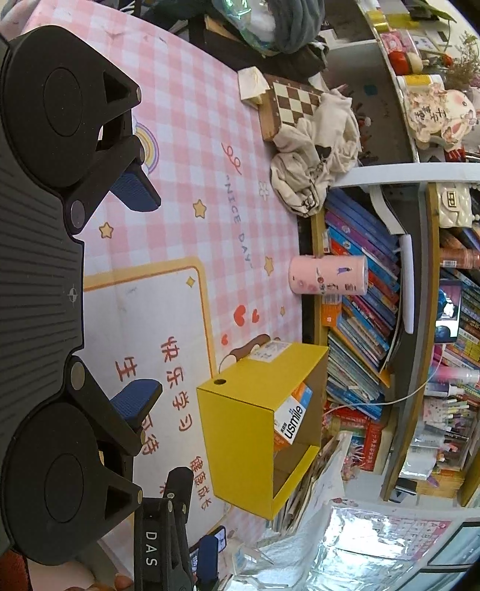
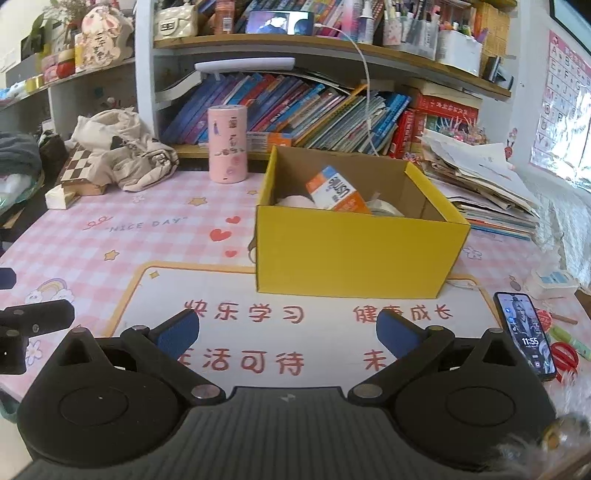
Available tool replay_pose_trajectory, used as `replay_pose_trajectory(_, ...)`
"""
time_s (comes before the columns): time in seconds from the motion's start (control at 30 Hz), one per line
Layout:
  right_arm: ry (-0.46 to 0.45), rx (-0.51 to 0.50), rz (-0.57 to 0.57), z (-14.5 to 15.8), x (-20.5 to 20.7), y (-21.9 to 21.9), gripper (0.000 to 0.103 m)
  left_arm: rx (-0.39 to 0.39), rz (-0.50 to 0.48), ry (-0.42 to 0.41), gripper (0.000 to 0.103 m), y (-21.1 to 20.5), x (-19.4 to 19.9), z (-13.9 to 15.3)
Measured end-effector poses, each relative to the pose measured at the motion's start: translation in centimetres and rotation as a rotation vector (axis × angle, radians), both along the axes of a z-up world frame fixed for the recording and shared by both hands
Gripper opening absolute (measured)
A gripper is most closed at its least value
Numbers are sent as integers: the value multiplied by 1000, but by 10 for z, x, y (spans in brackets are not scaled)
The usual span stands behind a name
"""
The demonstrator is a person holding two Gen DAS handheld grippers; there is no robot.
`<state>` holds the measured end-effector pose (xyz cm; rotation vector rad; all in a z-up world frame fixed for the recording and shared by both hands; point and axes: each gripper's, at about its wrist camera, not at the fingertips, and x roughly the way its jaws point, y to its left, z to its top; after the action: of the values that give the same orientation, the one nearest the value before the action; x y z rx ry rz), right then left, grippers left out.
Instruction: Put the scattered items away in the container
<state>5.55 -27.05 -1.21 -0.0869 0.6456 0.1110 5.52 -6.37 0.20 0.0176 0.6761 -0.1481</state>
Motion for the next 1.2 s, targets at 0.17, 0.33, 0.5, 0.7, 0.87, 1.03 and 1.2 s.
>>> replay_pose_trajectory(0.17, 9, -4, 16, -1, -1, 7, 103, 4, -2, 3, 99, 4, 0, -1)
replay_pose_trajectory(0.33, 13, -7, 16, -1, 0, 11, 103, 12, -2, 11, 101, 7, 3, -2)
replay_pose_trajectory(0.5, 15, -12, 20, -1, 3, 16, 103, 10, -1, 9, 102, 11, 4, -2)
replay_pose_trajectory(0.7, 8, -28, 27, 0, 5, 22, 103, 7, 3, 13, 103, 14, 6, -3)
replay_pose_trajectory(0.87, 16, -31, 29, -1, 8, 23, 103, 1, 7, 11, 103, 15, 6, -2)
replay_pose_trajectory(1.03, 14, -37, 32, -1, 8, 24, 103, -1, 2, 6, 103, 14, 6, -2)
replay_pose_trajectory(1.2, 16, -36, 33, -2, 9, 23, 103, -9, 2, 8, 103, 15, 6, -2)
